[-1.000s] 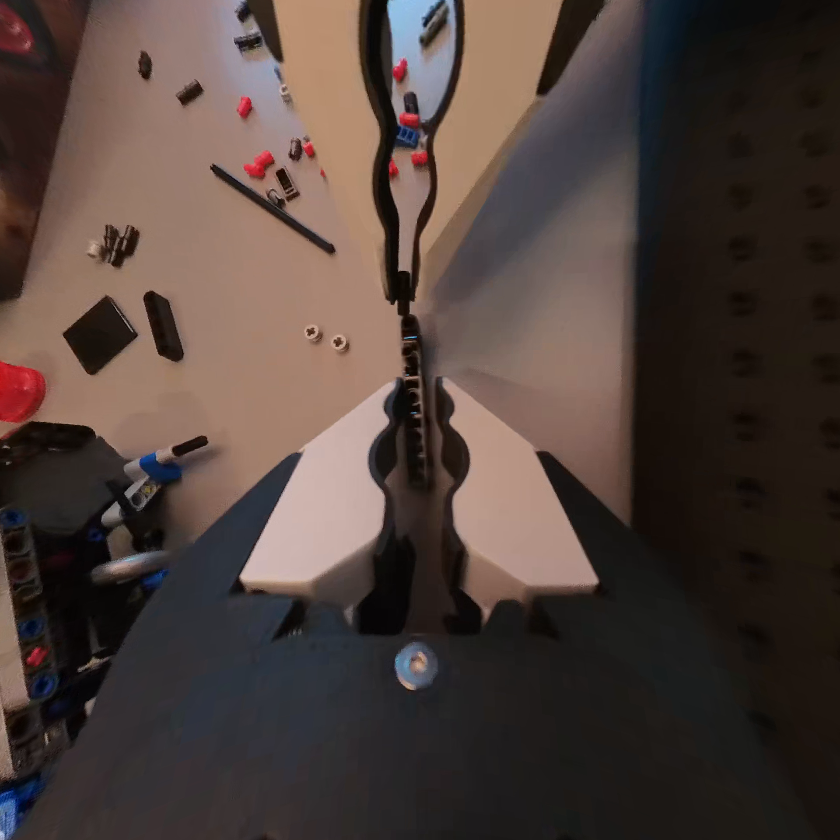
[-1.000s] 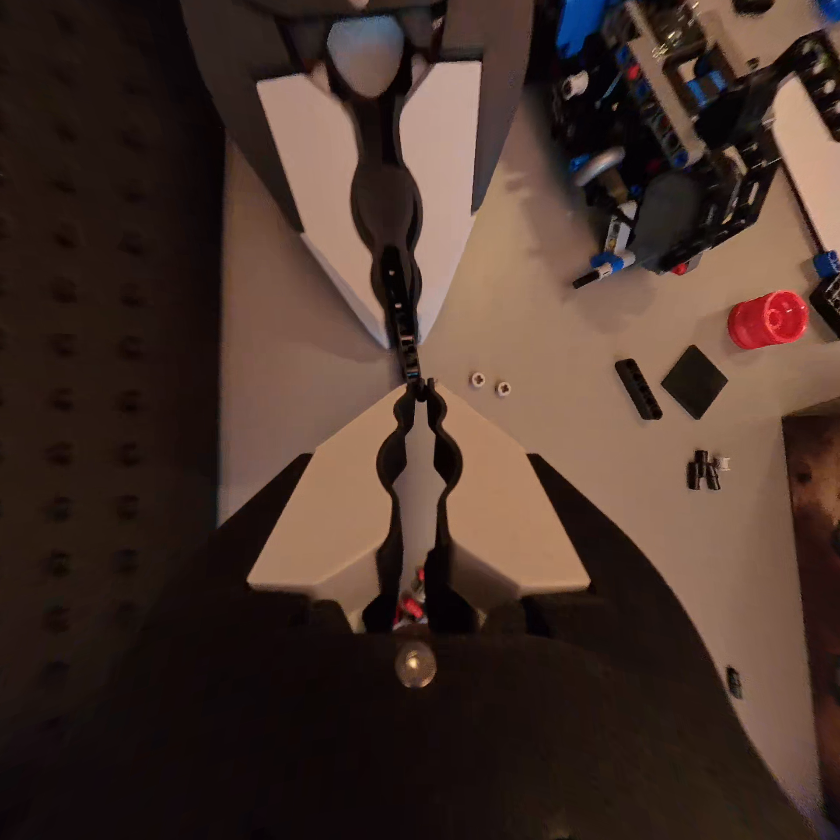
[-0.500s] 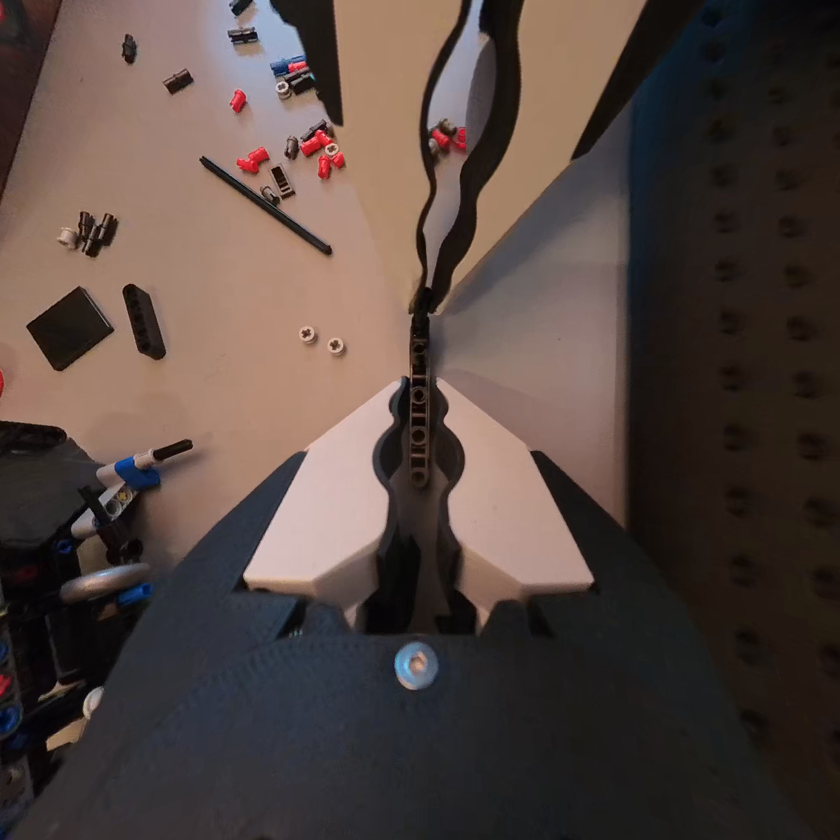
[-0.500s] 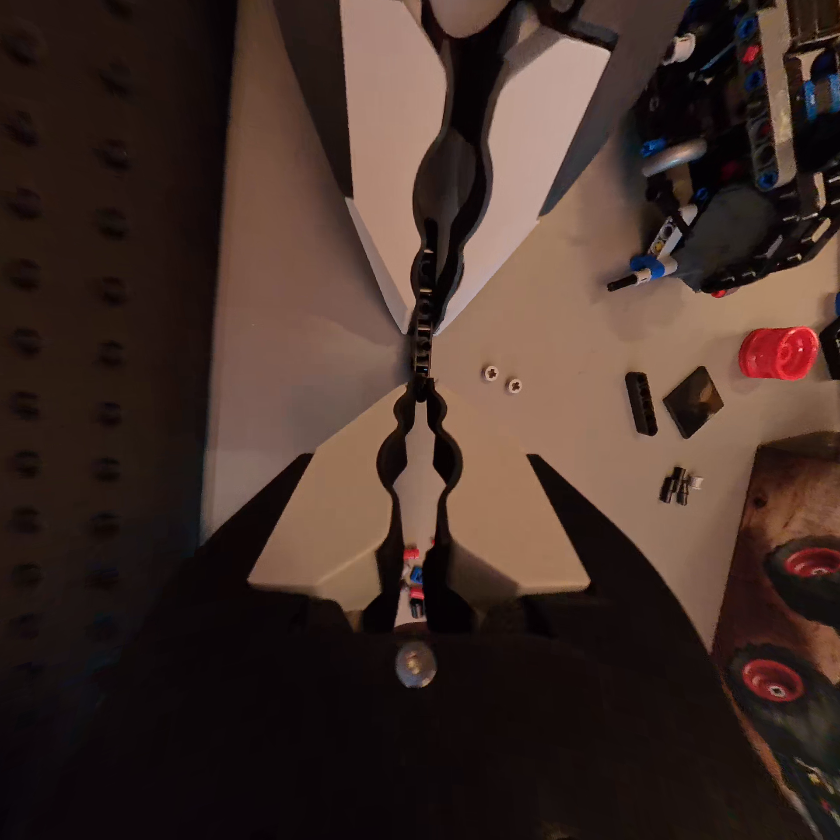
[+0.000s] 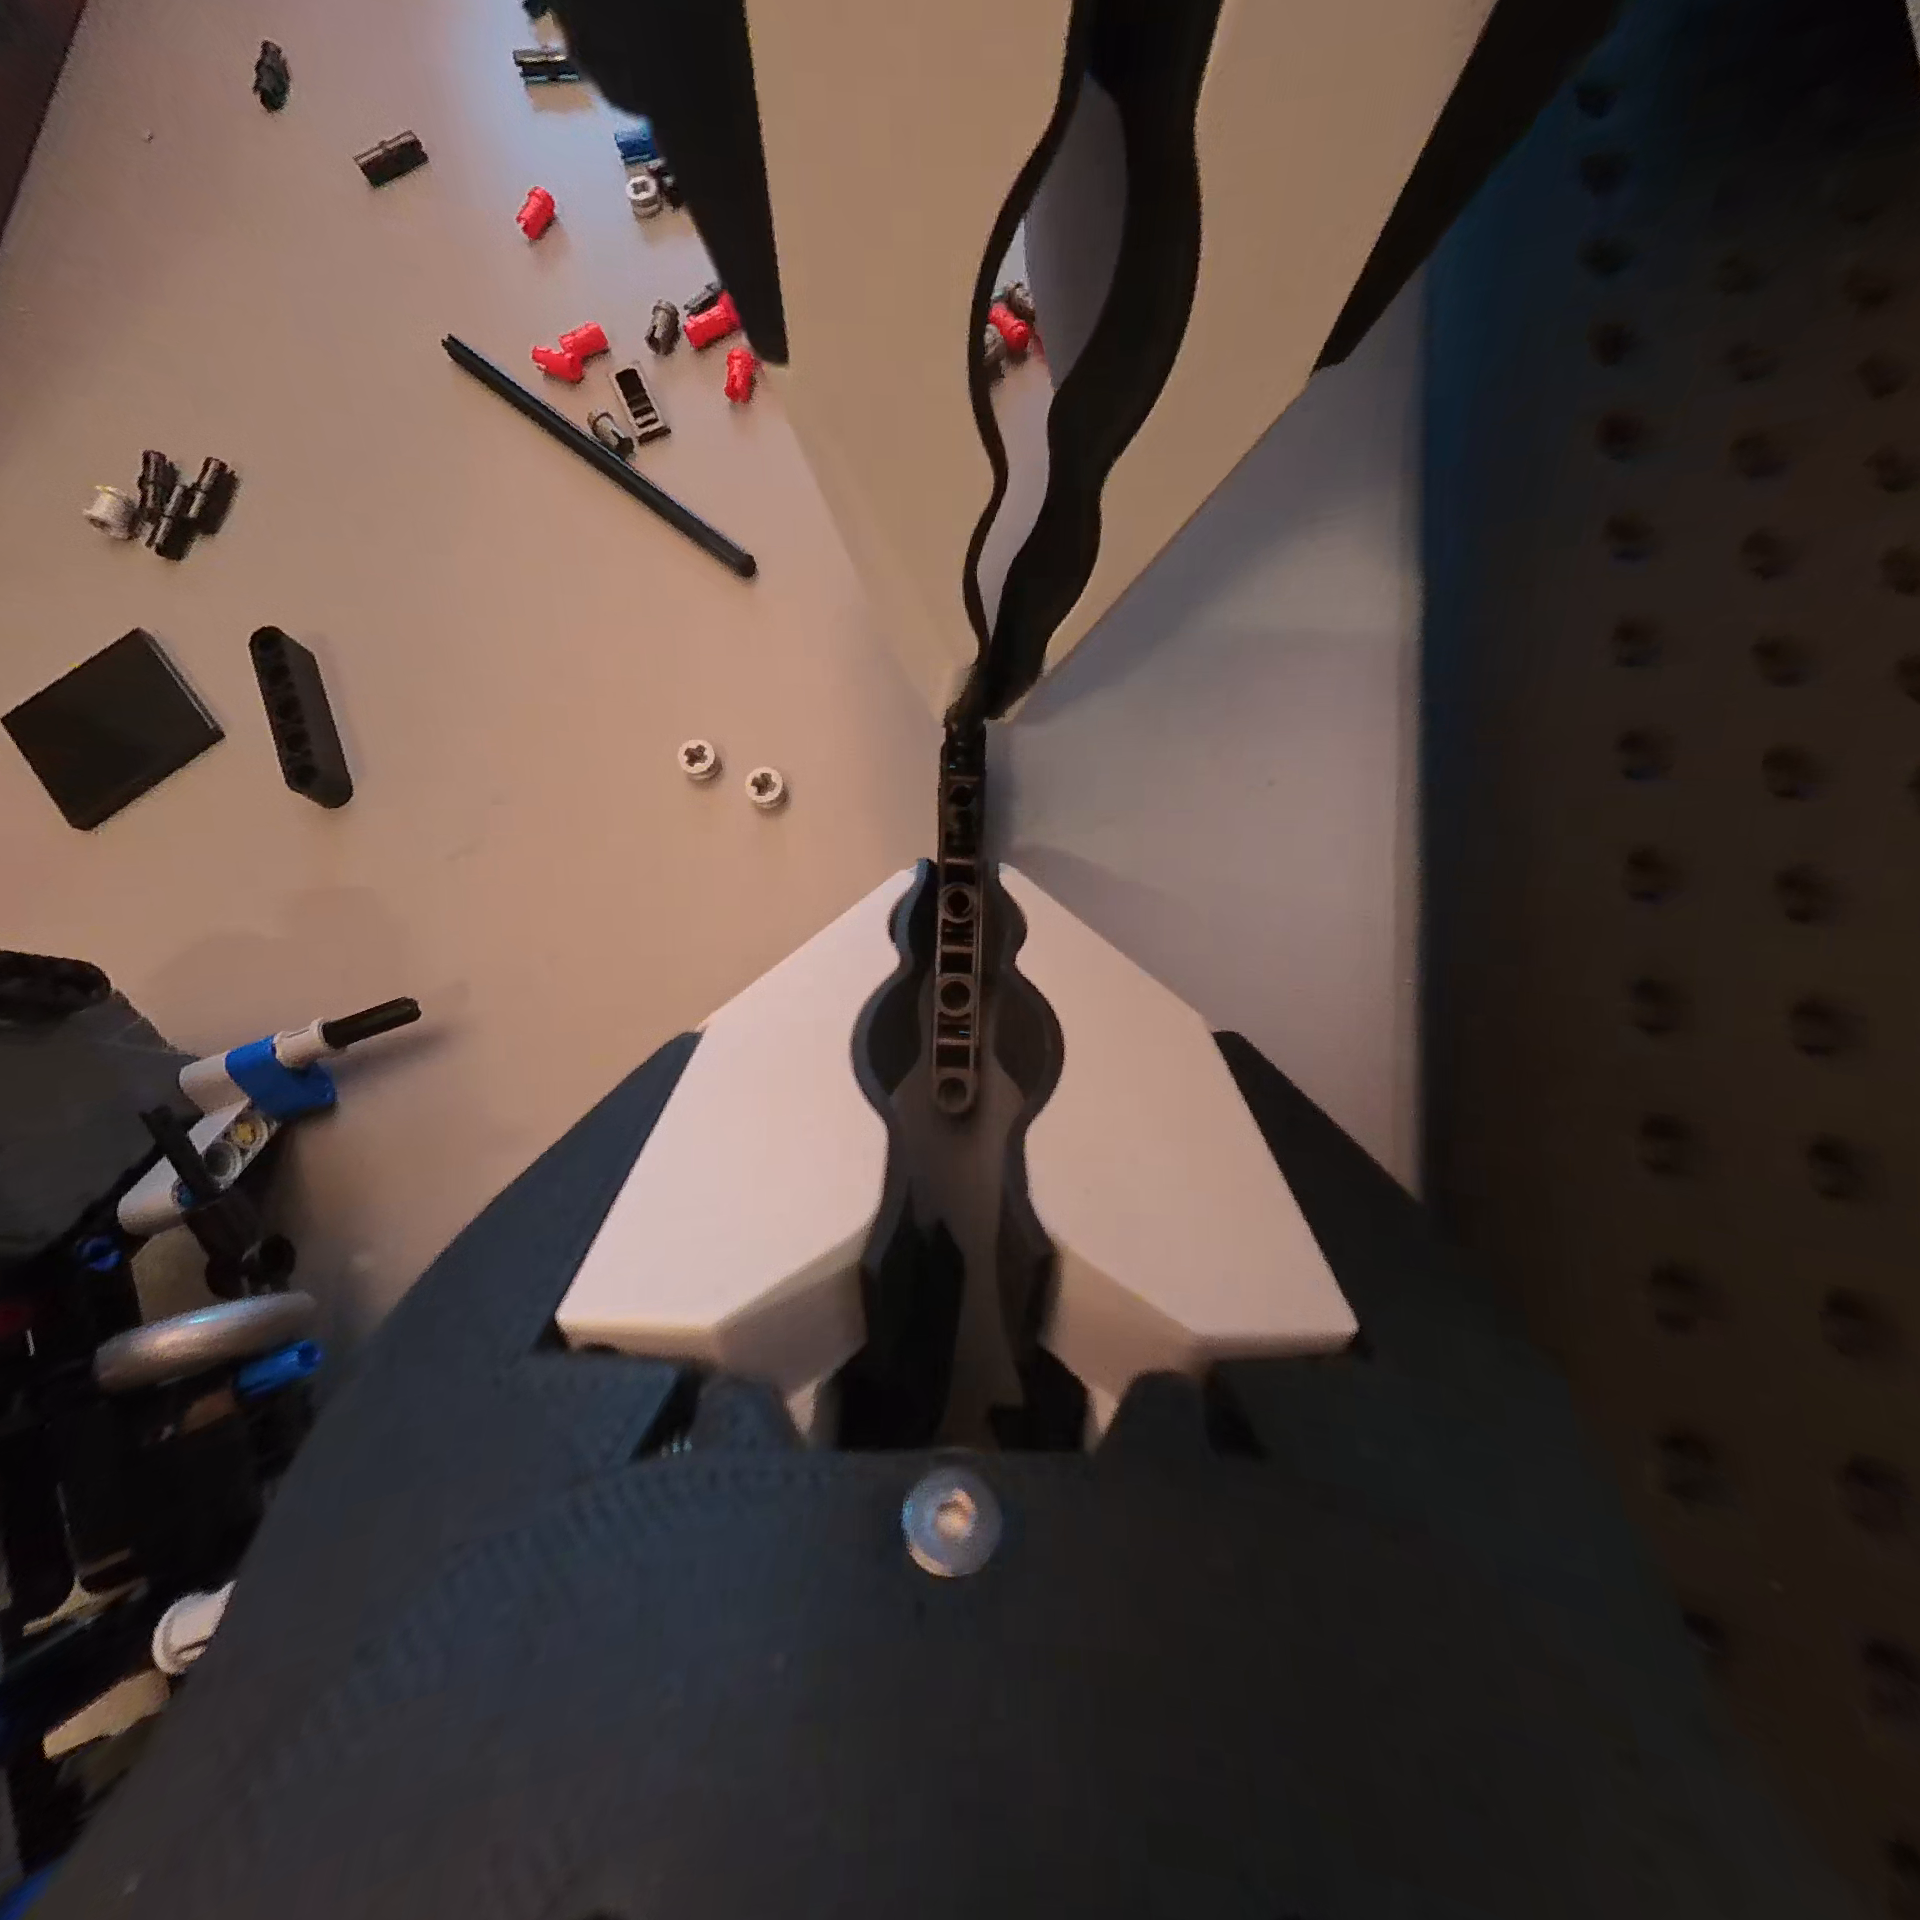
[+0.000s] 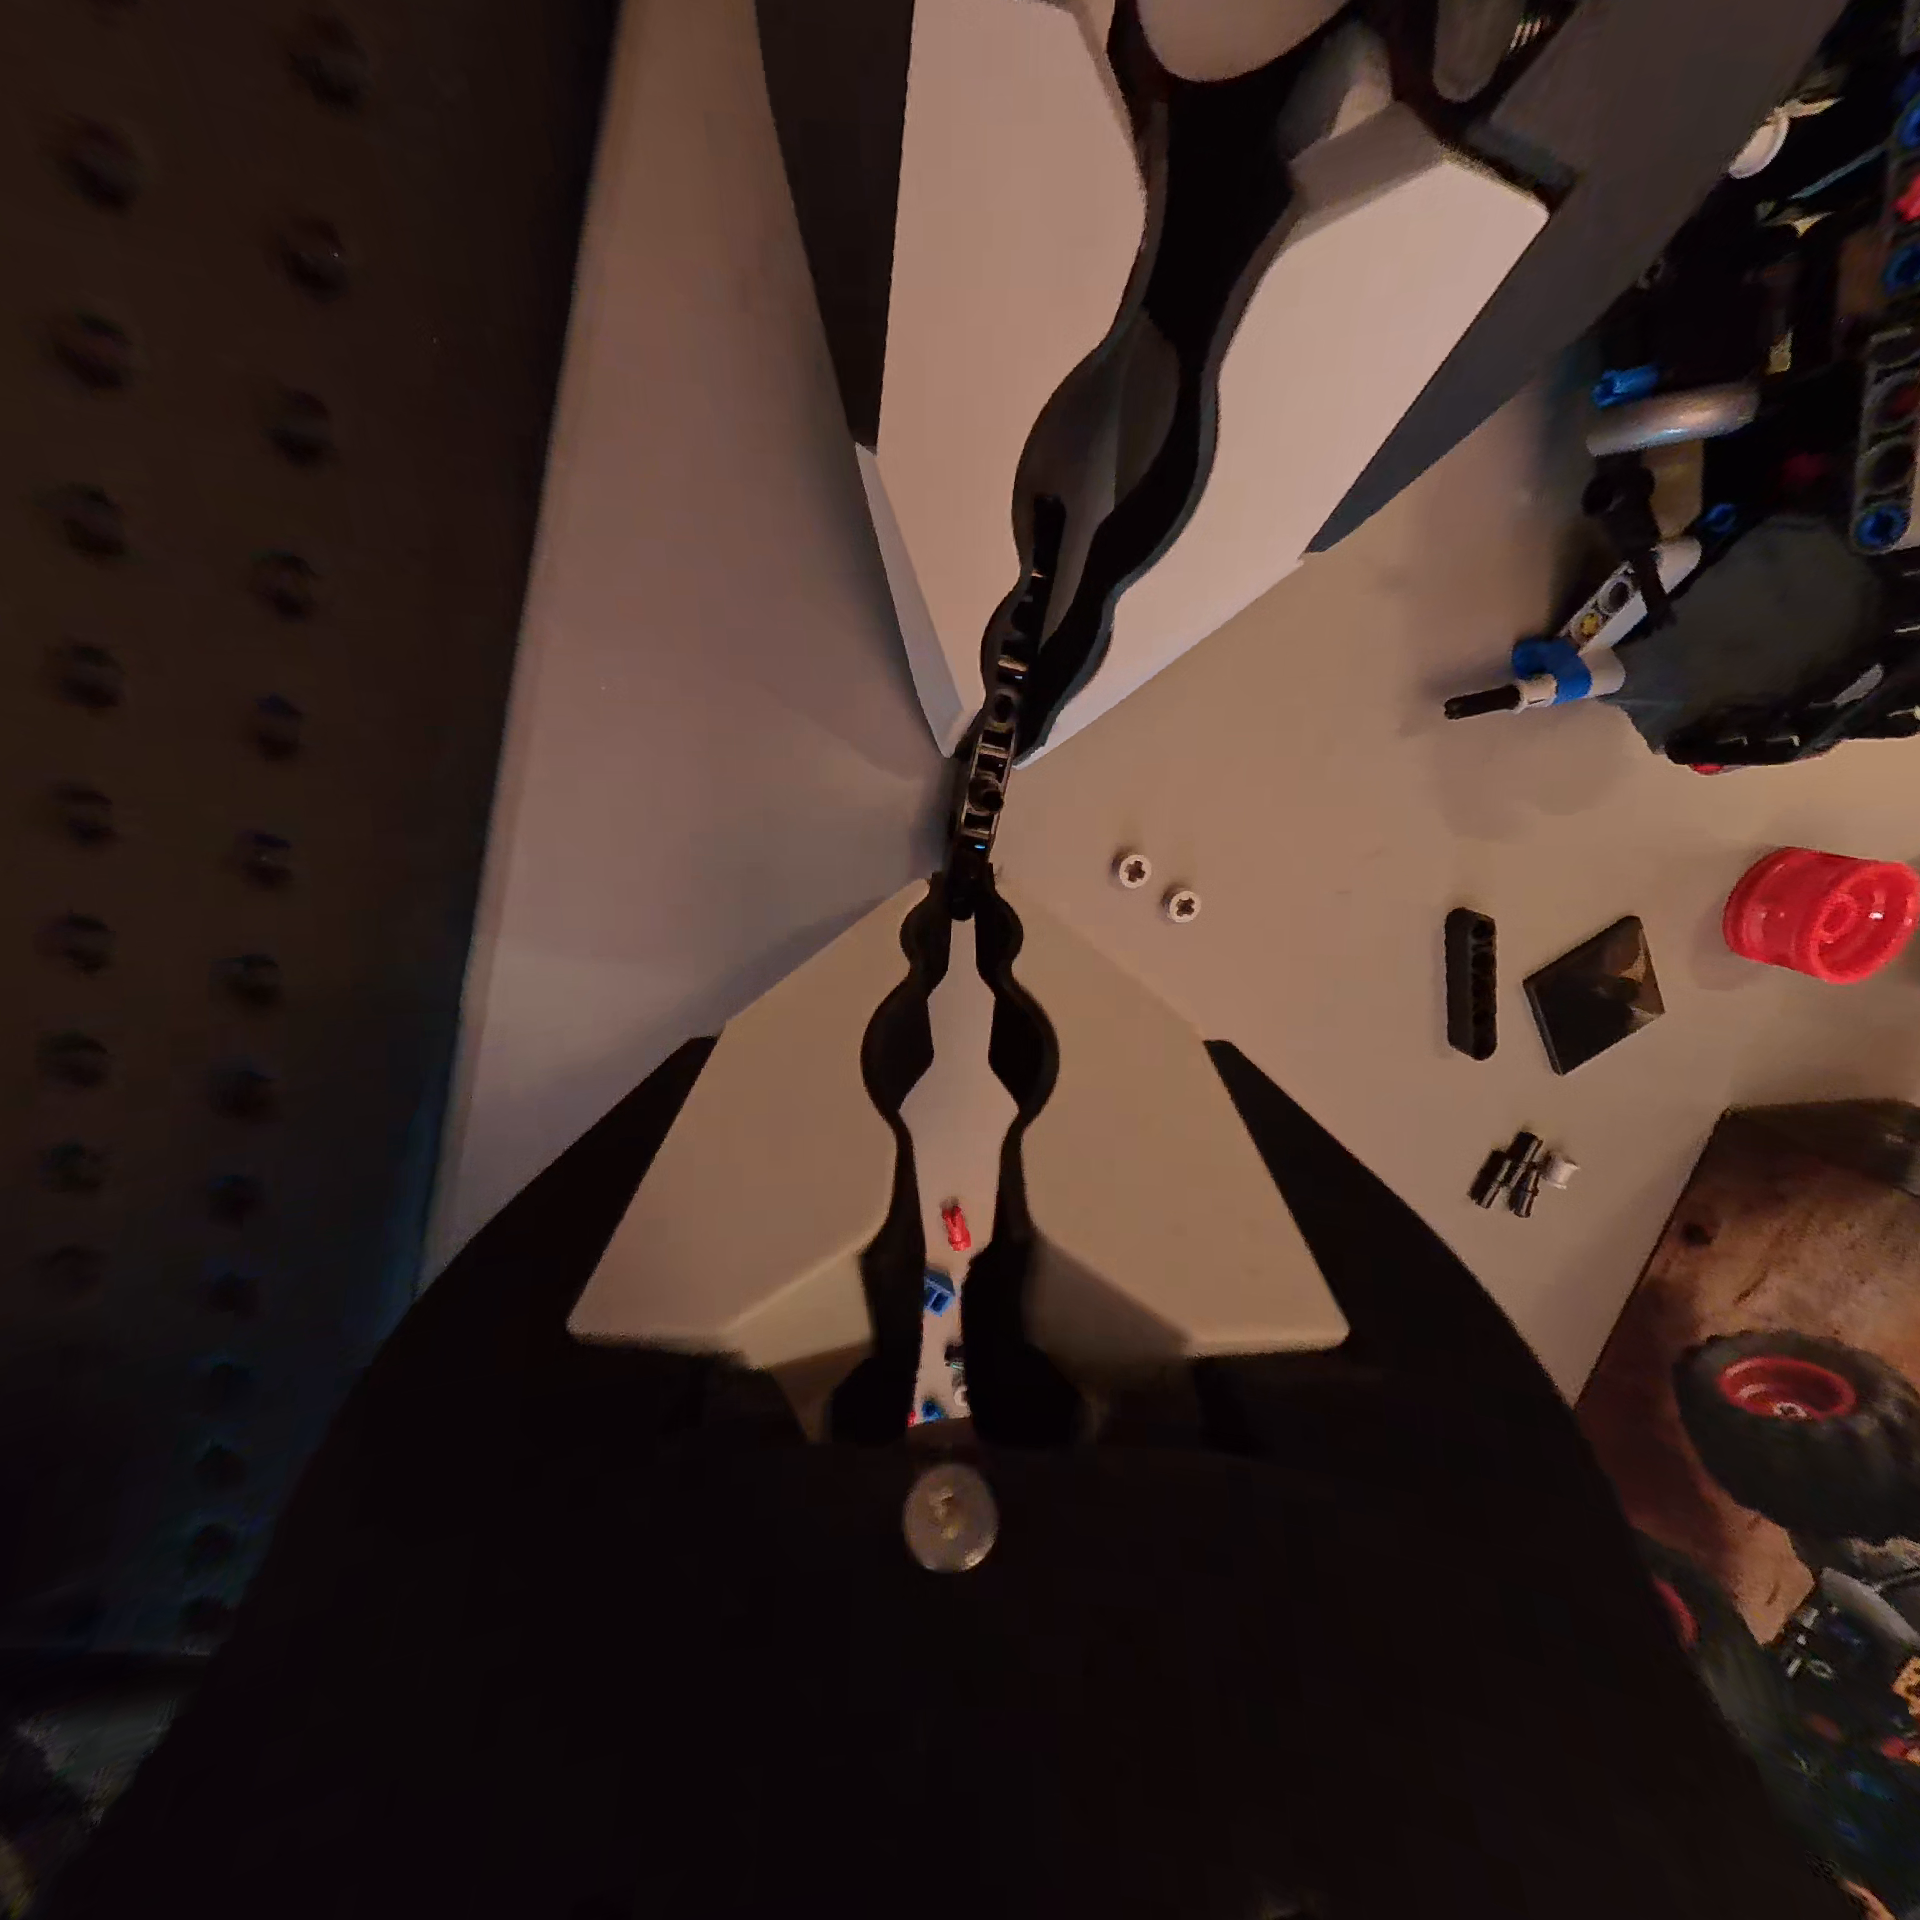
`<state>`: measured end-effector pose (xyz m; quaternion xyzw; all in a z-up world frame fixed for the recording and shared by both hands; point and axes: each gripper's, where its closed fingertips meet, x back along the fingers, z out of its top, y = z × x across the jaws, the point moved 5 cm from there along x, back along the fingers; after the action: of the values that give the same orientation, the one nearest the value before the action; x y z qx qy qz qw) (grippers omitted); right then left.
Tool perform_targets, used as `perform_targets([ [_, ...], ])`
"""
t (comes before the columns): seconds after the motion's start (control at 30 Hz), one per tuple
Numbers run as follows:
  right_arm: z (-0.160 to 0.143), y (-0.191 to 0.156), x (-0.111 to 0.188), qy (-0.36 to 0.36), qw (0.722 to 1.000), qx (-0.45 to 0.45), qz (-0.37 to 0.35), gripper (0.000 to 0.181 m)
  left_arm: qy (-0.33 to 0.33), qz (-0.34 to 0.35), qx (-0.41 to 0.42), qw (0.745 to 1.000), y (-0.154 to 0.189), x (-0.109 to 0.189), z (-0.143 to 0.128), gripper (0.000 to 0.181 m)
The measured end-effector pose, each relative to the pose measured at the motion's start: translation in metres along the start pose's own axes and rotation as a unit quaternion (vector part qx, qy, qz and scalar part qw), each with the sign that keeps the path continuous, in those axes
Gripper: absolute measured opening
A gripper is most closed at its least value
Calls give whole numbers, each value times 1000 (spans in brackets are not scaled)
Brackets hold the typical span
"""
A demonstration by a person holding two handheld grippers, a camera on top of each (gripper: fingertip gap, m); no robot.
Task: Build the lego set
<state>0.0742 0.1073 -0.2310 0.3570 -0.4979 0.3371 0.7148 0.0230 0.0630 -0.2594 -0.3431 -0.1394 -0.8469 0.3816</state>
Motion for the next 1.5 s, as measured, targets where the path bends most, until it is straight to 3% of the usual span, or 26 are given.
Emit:
perform_targets([
  [0.33,-2,5,-5,22,998,-24,61,2,1,-7,2,1000,0,-1,0,7],
  [0.5,-6,6,0,72,994,-71,28,12,1,-7,-1,1000,1,-1,0,7],
  [0.6,-8,3,-1,78,994,-79,24,2,2,-9,0,1000,1,-1,0,7],
  [1.0,-6,5,-3,25,997,-57,43,0,1,-10,0,1000,1,-1,0,6],
  [1.1,-8,6,0,75,990,-103,53,5,1,-11,-3,1000,1,-1,0,7],
  [1.2,-7,7,11,135,980,-143,31,25,18,-23,20,999,0,3,2,6],
  [1.37,-9,4,7,179,968,-174,29,7,68,-54,59,995,-1,11,11,6],
  [1.5,-9,6,7,220,956,-190,41,6,77,-47,53,995,-2,14,12,6],
])
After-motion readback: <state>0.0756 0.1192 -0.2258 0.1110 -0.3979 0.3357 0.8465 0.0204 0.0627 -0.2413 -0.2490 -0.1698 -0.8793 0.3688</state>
